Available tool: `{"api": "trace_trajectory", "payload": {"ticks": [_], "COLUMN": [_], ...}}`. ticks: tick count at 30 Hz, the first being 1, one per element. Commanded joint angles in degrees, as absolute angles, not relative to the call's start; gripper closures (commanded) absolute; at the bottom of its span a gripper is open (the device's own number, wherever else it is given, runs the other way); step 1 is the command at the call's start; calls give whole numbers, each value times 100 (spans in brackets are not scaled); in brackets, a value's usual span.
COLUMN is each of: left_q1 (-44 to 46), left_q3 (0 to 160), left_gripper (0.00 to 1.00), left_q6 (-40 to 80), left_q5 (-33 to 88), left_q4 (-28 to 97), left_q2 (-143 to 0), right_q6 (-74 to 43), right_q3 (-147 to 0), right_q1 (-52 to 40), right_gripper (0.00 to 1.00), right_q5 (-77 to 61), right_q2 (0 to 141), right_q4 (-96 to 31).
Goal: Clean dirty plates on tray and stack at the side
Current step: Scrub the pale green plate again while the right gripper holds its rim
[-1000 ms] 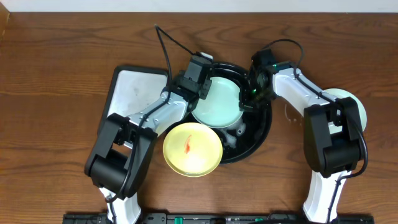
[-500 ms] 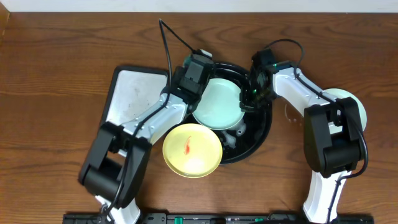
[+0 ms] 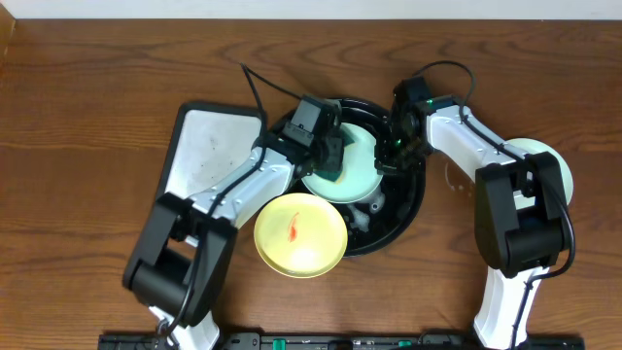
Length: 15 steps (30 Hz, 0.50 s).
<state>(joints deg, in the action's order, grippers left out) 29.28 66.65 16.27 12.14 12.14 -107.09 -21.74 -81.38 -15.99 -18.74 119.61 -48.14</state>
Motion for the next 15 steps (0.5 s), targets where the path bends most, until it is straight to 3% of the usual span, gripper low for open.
{"api": "trace_trajectory", "payload": {"ticks": [1, 4, 8, 15], "left_q1": [2928, 2919, 2810, 2718], "left_q3": [6663, 6659, 6659, 6661], "left_gripper": [92, 92, 92, 92], "left_q6": [2150, 2156, 2112, 550], "left_q5": [1522, 1321, 19, -2320], "left_q4": [1288, 1302, 1280, 895], "left_q2": [-11034, -11301, -11544, -11552], "right_q6": [-2115, -2115, -2115, -2115], "right_q3": [-8058, -8058, -8058, -8058], "right_q1": [-1568, -1568, -1568, -1568], "right_gripper": [99, 99, 99, 99], "right_q5": [-1201, -1201, -1203, -1201], "right_q2": [12055, 12055, 12055, 12055], "right_q4": [-4886, -4886, -4888, -4906]}}
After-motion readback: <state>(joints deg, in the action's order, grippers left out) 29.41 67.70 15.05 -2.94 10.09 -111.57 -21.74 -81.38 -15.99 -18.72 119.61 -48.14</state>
